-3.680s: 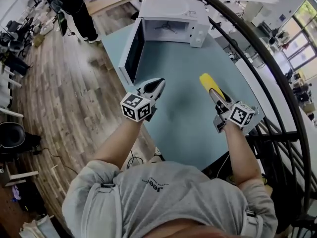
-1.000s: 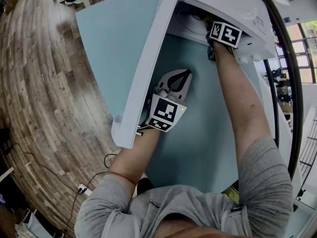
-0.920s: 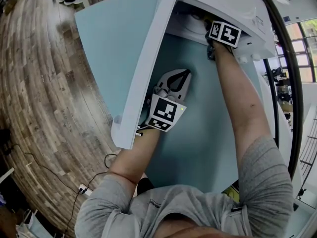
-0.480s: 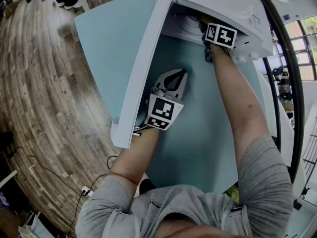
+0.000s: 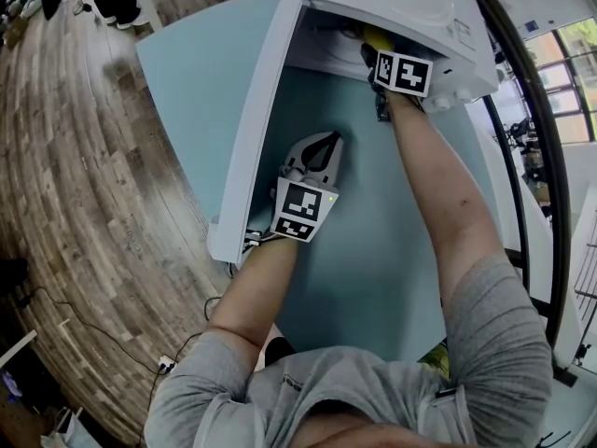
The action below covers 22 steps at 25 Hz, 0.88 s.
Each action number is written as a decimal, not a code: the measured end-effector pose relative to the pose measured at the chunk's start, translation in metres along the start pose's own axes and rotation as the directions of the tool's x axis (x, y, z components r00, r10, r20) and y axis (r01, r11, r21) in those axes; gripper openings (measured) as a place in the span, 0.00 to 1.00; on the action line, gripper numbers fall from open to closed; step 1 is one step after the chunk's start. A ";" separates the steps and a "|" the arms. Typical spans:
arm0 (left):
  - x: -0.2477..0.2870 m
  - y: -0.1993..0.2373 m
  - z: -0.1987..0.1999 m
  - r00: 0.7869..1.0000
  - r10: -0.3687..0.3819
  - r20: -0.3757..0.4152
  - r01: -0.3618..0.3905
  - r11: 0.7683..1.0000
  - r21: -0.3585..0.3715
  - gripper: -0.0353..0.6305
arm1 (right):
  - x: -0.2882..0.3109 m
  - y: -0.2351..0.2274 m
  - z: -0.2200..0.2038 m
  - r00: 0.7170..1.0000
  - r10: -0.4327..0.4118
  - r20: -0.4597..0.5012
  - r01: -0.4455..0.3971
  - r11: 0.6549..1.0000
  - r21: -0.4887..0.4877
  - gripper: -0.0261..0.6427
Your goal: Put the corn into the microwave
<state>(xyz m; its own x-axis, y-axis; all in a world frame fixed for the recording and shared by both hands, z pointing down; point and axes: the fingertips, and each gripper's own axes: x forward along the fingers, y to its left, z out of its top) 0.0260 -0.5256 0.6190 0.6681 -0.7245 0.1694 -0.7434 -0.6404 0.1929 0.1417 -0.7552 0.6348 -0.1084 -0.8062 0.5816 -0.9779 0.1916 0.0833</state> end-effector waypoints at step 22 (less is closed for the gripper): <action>-0.019 -0.035 0.001 0.999 -0.022 -0.040 0.022 1.000 -0.007 0.08 | -0.080 0.010 -0.036 0.998 0.060 -0.011 -0.060 0.998 0.029 0.52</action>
<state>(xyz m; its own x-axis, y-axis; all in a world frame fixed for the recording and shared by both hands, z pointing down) 0.0390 -0.4899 0.6076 0.6849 -0.6995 0.2040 -0.7285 -0.6541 0.2034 0.1467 -0.6684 0.6179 -0.1655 -0.7872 0.5940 -0.9743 0.2237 0.0250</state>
